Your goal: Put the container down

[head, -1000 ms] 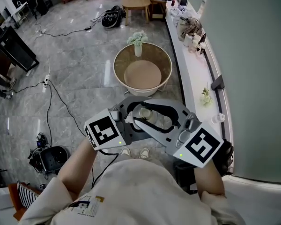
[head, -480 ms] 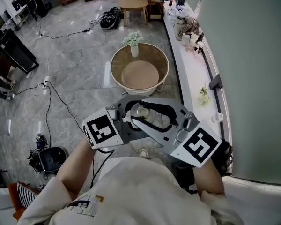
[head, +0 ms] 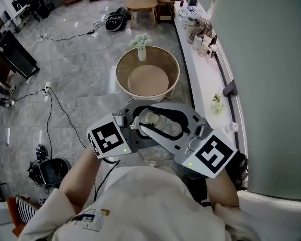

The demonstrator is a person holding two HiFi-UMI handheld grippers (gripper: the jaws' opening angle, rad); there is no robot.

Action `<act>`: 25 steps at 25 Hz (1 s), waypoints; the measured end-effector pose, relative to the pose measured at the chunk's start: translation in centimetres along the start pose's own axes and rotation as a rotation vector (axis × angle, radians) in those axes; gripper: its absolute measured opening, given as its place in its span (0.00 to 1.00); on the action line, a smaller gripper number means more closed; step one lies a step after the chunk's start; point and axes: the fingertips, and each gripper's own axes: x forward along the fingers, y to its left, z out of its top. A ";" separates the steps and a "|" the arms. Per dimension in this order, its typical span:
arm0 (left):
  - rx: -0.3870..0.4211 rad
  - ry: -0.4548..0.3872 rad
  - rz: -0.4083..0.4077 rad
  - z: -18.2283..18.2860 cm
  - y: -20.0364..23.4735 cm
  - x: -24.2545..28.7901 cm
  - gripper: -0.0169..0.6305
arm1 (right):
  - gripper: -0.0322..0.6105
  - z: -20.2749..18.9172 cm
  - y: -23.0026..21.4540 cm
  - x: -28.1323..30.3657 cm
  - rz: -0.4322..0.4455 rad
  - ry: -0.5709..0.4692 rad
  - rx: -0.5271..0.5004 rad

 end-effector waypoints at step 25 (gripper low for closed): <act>-0.051 -0.007 -0.011 -4.7 19.6 -4.7 0.54 | 0.28 -2.2 -14.9 14.6 0.019 0.037 0.060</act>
